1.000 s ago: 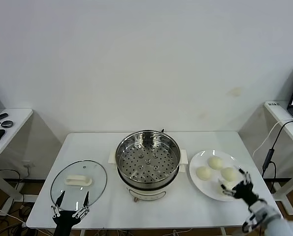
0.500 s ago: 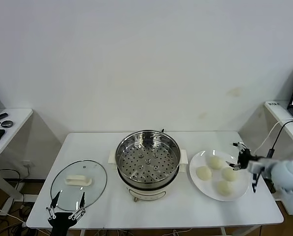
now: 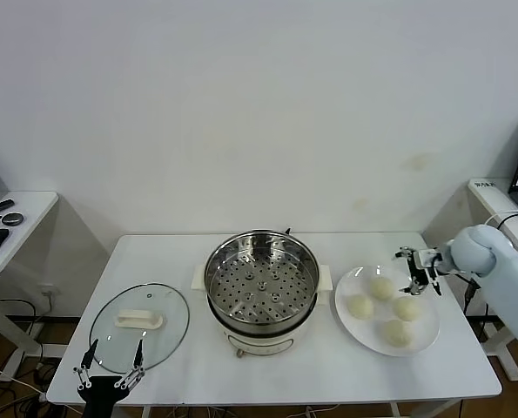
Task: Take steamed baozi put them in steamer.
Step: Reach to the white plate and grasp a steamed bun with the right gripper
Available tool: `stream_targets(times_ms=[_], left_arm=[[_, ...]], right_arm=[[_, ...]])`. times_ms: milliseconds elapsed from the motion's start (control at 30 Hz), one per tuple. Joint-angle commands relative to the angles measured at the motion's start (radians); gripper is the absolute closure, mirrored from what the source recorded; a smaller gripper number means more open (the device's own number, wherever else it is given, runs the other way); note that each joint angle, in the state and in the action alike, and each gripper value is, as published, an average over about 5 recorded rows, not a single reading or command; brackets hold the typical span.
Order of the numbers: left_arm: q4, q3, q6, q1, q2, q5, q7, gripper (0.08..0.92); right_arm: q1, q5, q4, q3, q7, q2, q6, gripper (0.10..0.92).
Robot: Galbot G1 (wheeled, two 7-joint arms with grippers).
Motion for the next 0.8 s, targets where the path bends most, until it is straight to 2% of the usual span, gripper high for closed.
stream_targets(times_ms=[33, 800], left_arm=[[0.001, -0.003, -0.002, 0.000, -0.001, 0.004, 0.001, 0.177], [0.011, -0.027, -0.010, -0.005, 0.003, -0.012, 0.004, 0.177]], right_arm=[[0.194, 0.036, -0.145, -0.258, -0.099, 0.057, -0.019, 0.203], [0.168, -0.031, -0.347, -0.222, -0.022, 0.232, -0.030, 0.212]])
